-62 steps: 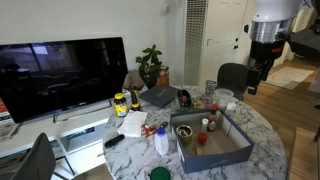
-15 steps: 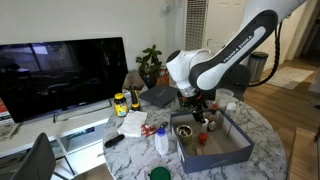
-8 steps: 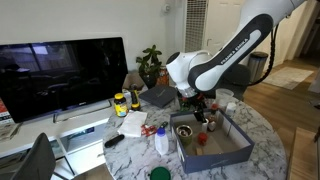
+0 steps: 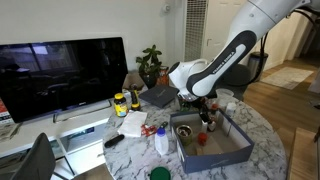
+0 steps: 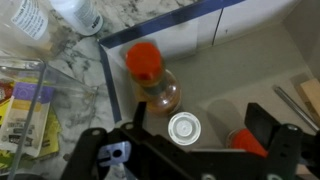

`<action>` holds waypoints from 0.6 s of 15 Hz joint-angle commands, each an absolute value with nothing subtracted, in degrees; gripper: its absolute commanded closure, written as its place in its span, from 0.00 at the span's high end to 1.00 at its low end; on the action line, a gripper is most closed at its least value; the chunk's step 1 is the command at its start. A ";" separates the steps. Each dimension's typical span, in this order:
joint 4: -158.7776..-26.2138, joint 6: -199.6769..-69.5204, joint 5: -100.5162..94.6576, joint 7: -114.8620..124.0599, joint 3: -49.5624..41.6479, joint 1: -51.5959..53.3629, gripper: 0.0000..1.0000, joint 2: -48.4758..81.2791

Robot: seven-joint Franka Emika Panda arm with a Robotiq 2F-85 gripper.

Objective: Remove the white container from the box and put it in the plastic cup on the table

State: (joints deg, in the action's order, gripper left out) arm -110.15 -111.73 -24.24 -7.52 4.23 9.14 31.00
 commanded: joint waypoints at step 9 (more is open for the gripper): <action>-107.58 -112.18 -31.97 6.33 2.29 15.98 0.81 35.33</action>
